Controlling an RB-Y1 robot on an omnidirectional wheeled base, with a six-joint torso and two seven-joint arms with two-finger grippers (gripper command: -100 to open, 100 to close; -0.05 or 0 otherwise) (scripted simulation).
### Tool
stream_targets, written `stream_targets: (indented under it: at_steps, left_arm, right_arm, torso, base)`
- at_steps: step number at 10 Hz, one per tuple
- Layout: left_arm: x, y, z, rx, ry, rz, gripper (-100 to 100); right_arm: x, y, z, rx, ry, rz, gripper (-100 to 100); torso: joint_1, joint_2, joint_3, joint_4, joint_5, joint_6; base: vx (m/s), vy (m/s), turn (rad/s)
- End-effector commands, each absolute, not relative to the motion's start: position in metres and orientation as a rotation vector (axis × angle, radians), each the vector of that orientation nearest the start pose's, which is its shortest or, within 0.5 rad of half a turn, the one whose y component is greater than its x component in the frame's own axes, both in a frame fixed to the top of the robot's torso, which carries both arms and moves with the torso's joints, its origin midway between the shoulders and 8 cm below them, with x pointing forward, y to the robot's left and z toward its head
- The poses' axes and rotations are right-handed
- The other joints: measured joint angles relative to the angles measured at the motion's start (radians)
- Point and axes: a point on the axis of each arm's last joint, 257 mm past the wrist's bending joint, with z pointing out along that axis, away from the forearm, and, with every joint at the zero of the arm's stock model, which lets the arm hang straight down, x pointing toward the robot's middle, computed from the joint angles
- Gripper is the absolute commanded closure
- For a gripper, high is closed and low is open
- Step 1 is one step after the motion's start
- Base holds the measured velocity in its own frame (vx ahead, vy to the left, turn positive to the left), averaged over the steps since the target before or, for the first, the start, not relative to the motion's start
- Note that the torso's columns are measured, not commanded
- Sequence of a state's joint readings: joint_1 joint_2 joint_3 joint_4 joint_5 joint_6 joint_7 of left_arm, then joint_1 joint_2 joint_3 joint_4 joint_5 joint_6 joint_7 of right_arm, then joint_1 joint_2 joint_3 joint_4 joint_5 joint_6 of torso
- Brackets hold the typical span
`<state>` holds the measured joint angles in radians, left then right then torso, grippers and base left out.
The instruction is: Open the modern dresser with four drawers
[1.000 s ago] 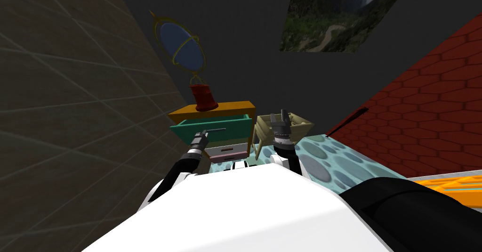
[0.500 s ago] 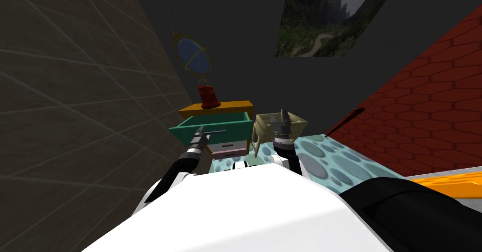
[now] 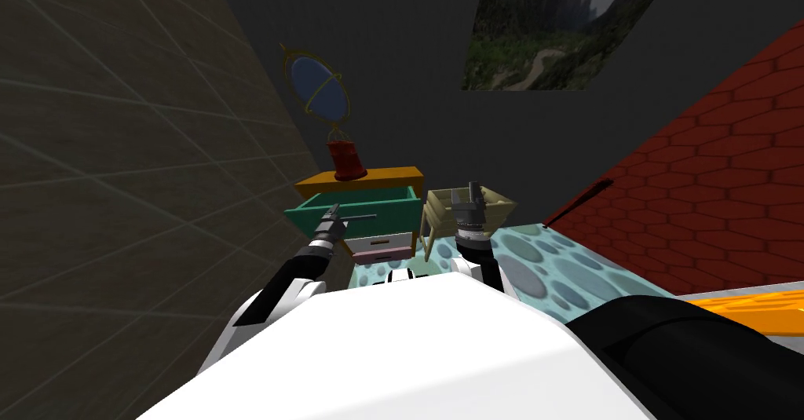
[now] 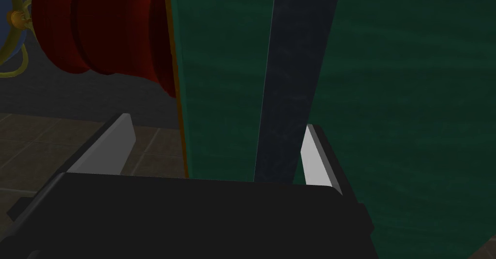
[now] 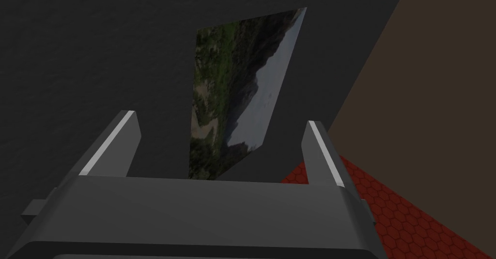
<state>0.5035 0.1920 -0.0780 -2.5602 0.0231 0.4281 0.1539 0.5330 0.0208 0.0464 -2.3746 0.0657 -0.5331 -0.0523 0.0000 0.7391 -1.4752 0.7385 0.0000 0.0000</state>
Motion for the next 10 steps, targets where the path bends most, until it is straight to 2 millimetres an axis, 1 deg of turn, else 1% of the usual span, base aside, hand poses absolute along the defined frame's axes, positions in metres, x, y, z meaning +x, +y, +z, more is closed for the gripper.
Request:
stream_targets:
  at_steps: [1, 3, 4, 5, 10]
  left_arm:
    - [0.396, 0.247, -0.053, -1.158, 1.175, -1.249, -100]
    - [0.399, 0.247, -0.042, -1.157, 1.176, -1.251, -100]
    - [0.399, 0.248, -0.053, -1.173, 1.189, -1.243, -100]
    - [0.4, 0.248, -0.054, -1.18, 1.193, -1.239, 0]
    - [0.4, 0.249, -0.06, -1.192, 1.203, -1.231, 0]
  right_arm:
    - [0.319, -0.258, 0.061, 0.576, 0.553, 1.364, 0]
    - [0.319, -0.258, 0.061, 0.576, 0.553, 1.364, 0]
    - [0.319, -0.258, 0.061, 0.576, 0.553, 1.364, 0]
    - [0.319, -0.258, 0.061, 0.576, 0.553, 1.364, 0]
    - [0.319, -0.258, 0.061, 0.576, 0.553, 1.364, 0]
  torso:
    - [0.0, 0.0, 0.0, 0.0, 0.0, 0.0]
    - [0.0, 0.004, 0.001, 0.004, -0.002, -0.002]
    - [-0.001, 0.006, 0.002, 0.007, -0.003, -0.002]
    - [-0.001, 0.006, 0.003, 0.005, -0.002, -0.001]
    - [0.0, -0.001, -0.001, 0.0, 0.0, 0.0]
  base:
    - [-0.017, -0.005, 0.008]
    - [-0.022, -0.012, 0.009]
    - [0.0, 0.0, 0.0]
    - [0.0, 0.0, 0.0]
    - [0.0, 0.0, 0.0]
